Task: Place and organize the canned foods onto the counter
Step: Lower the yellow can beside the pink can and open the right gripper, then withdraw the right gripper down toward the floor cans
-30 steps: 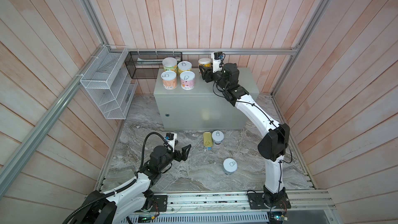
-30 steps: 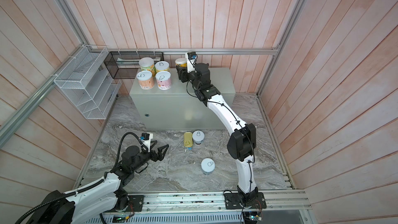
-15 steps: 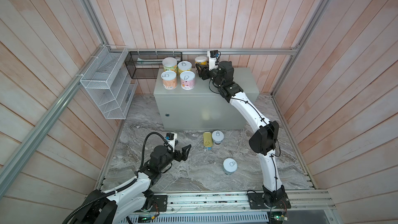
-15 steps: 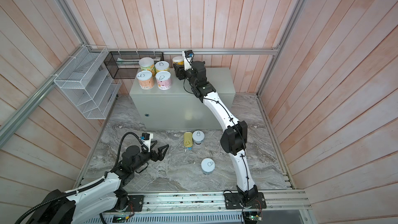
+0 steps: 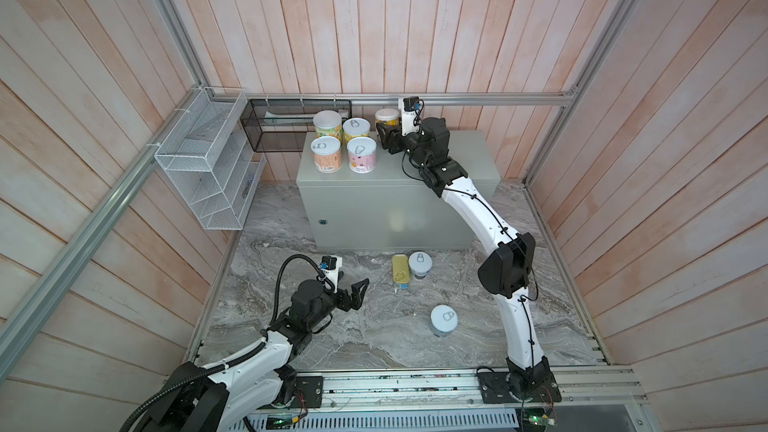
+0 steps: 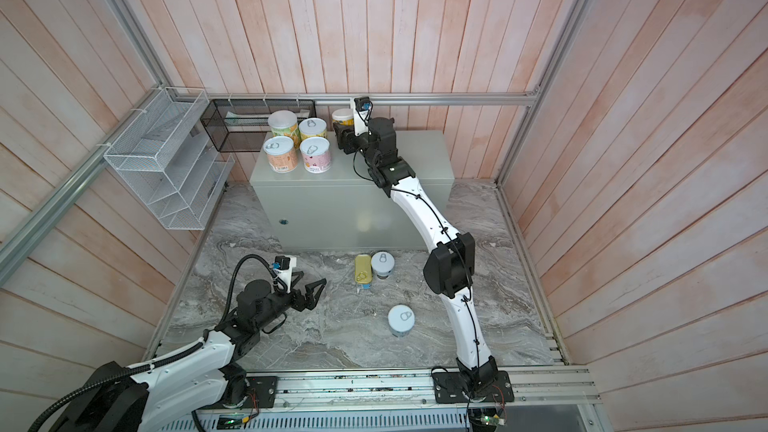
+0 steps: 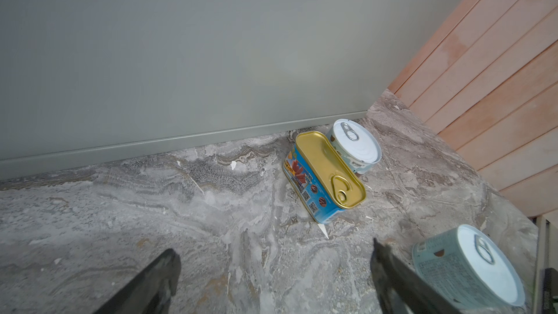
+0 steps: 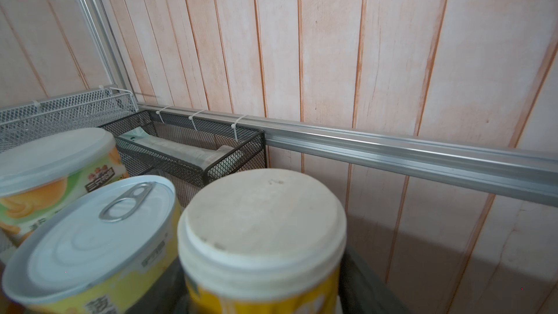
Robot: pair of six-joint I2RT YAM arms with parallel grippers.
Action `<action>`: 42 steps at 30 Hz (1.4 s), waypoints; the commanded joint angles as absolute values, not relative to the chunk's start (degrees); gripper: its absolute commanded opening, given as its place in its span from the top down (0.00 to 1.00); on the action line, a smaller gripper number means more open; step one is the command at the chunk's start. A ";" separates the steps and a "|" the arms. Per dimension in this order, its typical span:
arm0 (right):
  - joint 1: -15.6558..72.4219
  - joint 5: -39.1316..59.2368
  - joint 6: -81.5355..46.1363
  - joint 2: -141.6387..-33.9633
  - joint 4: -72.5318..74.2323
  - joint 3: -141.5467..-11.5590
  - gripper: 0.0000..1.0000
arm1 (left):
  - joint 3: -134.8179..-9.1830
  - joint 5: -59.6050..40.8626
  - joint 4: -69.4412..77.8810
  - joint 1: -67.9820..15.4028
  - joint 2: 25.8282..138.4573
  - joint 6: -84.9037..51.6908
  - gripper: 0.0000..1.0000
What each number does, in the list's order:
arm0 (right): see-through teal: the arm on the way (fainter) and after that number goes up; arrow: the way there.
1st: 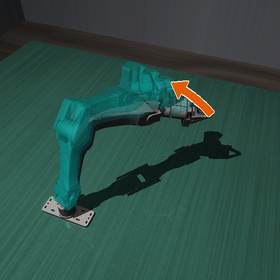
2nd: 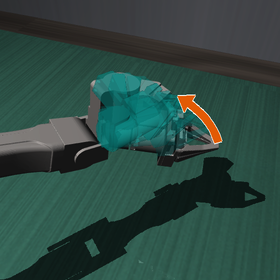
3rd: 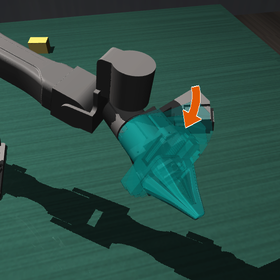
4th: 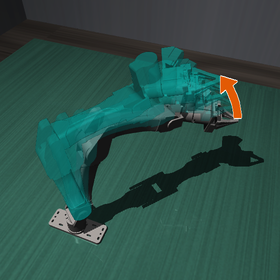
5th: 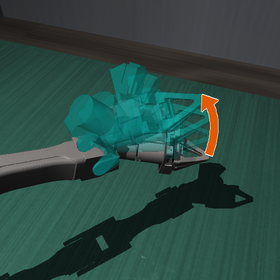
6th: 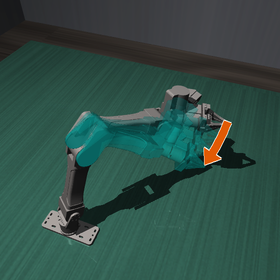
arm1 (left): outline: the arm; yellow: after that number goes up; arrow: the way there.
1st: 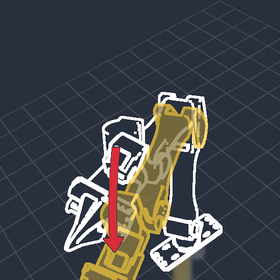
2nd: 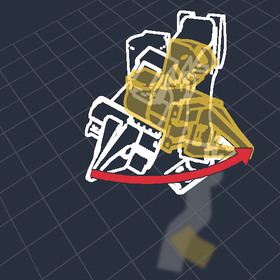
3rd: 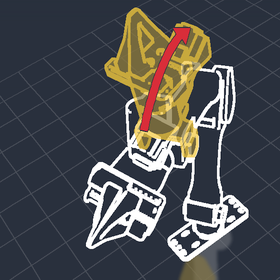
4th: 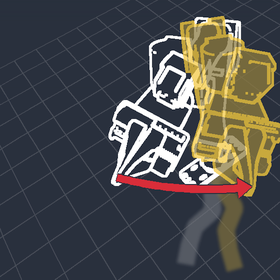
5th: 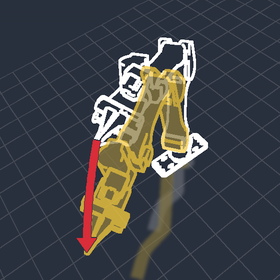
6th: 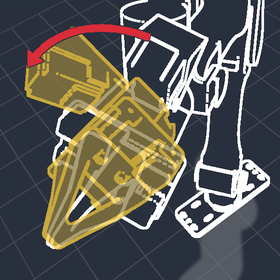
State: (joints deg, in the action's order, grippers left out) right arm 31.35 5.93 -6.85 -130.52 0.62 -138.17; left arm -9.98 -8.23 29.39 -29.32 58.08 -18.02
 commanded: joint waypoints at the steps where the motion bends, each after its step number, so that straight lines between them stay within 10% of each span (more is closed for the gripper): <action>1: 31.80 6.85 -6.29 -131.61 3.23 -140.36 0.15 | -11.91 -7.50 30.24 -29.62 58.97 -18.02 0.00; 31: 31.68 7.88 -3.72 -118.28 0.51 -131.62 0.06 | -12.66 -7.05 29.09 -29.58 60.12 -18.74 0.00; 42: 31.77 4.65 -3.90 -97.25 13.30 -101.68 0.02 | -12.76 -6.59 28.23 -29.60 59.37 -18.50 0.00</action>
State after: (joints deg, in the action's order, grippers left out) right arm 31.57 7.18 -4.29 -102.30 6.09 -108.75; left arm -11.38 -7.20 29.06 -29.32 59.94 -18.63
